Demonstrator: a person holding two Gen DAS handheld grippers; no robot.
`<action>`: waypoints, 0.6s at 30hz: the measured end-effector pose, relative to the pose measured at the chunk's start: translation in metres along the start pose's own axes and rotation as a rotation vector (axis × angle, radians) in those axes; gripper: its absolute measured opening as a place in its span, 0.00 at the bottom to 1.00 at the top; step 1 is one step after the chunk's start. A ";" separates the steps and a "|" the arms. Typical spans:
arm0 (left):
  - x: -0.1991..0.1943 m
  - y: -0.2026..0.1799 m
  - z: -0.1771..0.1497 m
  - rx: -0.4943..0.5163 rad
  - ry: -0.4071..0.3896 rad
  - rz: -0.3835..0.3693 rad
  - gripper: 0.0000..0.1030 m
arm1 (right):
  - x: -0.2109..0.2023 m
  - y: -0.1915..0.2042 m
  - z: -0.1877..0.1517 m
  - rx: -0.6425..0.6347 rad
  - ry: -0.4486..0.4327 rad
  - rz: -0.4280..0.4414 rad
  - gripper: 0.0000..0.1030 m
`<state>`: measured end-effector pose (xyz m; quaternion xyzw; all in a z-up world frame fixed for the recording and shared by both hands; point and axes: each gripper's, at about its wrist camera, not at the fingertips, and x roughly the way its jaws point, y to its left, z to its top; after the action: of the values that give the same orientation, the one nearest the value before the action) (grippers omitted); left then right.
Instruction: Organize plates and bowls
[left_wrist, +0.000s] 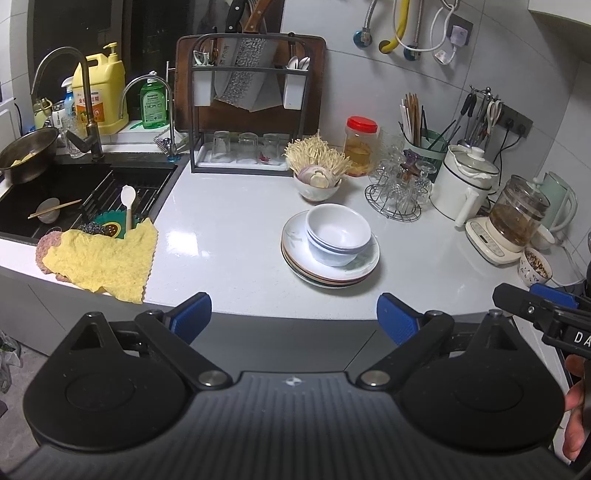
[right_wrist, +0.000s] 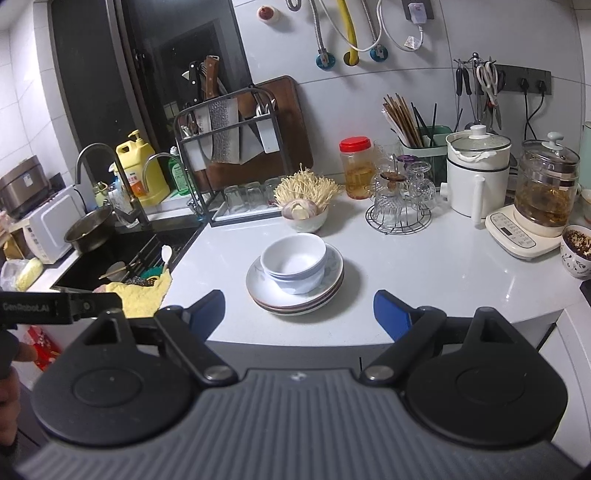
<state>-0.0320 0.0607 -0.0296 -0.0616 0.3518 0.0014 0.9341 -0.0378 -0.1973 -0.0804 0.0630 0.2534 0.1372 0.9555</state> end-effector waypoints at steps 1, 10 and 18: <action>0.001 0.000 0.000 0.003 0.000 -0.002 0.95 | 0.000 0.000 0.000 0.001 -0.002 0.002 0.86; 0.007 0.003 0.005 0.019 0.006 -0.011 0.95 | 0.002 0.006 0.006 -0.001 -0.024 0.005 0.86; 0.006 0.008 0.004 0.009 0.001 0.001 0.95 | 0.004 0.010 0.002 0.006 -0.017 0.004 0.86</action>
<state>-0.0259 0.0689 -0.0315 -0.0573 0.3524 0.0006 0.9341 -0.0361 -0.1870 -0.0789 0.0674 0.2456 0.1376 0.9572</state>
